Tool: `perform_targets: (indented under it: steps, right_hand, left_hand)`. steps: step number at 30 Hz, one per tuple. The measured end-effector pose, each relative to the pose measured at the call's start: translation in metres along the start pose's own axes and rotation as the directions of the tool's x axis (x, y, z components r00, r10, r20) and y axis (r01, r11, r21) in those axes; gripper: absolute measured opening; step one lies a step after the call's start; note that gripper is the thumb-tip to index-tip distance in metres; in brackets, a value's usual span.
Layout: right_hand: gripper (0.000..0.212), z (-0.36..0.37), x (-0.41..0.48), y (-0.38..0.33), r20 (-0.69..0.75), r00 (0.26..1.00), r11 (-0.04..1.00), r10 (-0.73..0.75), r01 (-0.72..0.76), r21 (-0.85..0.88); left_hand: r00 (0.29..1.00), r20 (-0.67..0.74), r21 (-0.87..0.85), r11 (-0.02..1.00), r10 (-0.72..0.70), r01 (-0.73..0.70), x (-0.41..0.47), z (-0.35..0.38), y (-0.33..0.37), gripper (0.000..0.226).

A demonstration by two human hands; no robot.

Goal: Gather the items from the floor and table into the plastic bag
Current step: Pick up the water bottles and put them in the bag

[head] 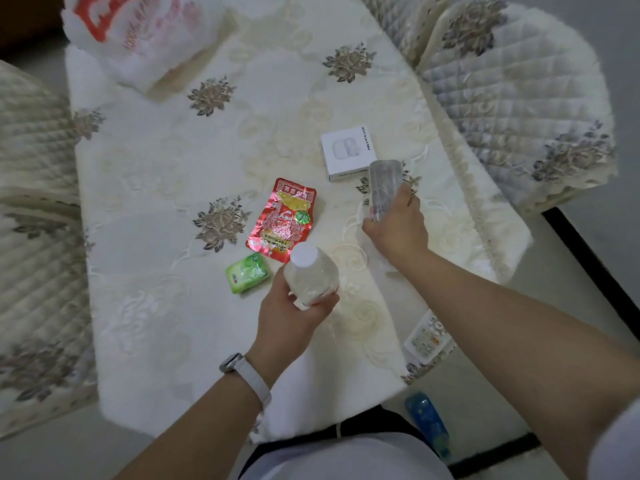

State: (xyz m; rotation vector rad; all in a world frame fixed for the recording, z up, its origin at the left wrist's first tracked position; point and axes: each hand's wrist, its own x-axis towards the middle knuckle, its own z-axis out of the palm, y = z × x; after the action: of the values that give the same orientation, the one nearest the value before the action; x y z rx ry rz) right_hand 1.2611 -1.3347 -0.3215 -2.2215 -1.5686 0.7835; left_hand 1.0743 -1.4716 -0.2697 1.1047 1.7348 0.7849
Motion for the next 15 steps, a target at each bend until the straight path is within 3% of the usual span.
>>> perform_targets:
  steps: [5, 15]
  right_hand:
    - [0.088, -0.005, 0.003, 0.006, 0.028, 1.000, 0.995, -0.002, -0.001, 0.101]
    - [0.072, -0.016, -0.057, -0.008, 0.040, 0.990, 0.879, -0.133, 0.099, 0.466]
  left_hand:
    - [0.994, -0.083, -0.090, 0.994, -0.069, 0.062, -0.007, -0.003, 0.008, 0.052]
    - [0.981, -0.187, -0.046, 0.998, -0.049, 0.041, -0.022, -0.049, 0.012, 0.053]
